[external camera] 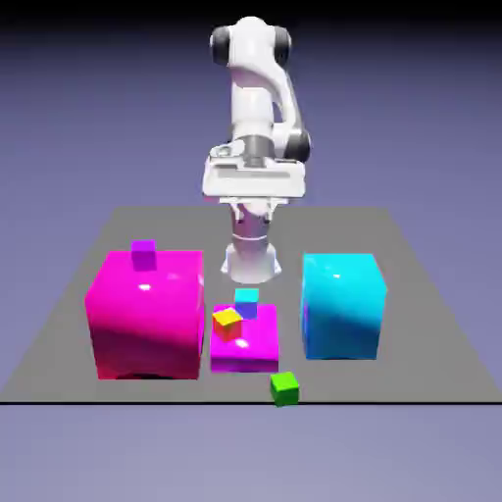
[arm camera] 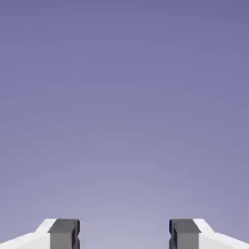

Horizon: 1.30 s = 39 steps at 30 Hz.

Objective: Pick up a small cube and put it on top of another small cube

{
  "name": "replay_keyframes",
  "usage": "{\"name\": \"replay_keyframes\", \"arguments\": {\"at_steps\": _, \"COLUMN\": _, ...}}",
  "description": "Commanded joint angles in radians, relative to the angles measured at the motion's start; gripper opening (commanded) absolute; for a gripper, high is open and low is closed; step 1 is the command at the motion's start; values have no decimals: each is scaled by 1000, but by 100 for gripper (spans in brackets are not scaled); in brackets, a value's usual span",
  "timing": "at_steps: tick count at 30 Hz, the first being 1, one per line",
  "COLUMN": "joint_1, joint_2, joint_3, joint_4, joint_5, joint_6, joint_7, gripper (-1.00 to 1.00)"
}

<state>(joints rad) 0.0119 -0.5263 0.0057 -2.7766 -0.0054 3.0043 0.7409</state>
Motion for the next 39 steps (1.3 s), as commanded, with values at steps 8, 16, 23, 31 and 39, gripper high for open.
{"name": "replay_keyframes", "arguments": {"at_steps": 8, "joint_1": -1, "joint_2": 290, "joint_3": 38, "joint_4": 222, "joint_5": -36, "joint_6": -217, "joint_7": -1, "gripper": 0}}
{"name": "replay_keyframes", "arguments": {"at_steps": 16, "joint_1": -2, "joint_2": 580, "joint_3": 76, "joint_4": 443, "joint_5": -72, "joint_6": -434, "joint_7": -2, "gripper": 0}}
{"name": "replay_keyframes", "arguments": {"at_steps": 23, "joint_1": -3, "joint_2": 834, "joint_3": 109, "joint_4": 637, "joint_5": -103, "joint_6": -624, "joint_7": -3, "gripper": 0}}
{"name": "replay_keyframes", "arguments": {"at_steps": 31, "joint_1": 0, "joint_2": 1074, "joint_3": 129, "joint_4": 786, "joint_5": -137, "joint_6": -734, "joint_7": 2, "gripper": 0}}
{"name": "replay_keyframes", "arguments": {"at_steps": 39, "joint_1": -2, "joint_2": 1049, "joint_3": 134, "joint_4": 791, "joint_5": -131, "joint_6": -764, "joint_7": -2, "gripper": -100}}
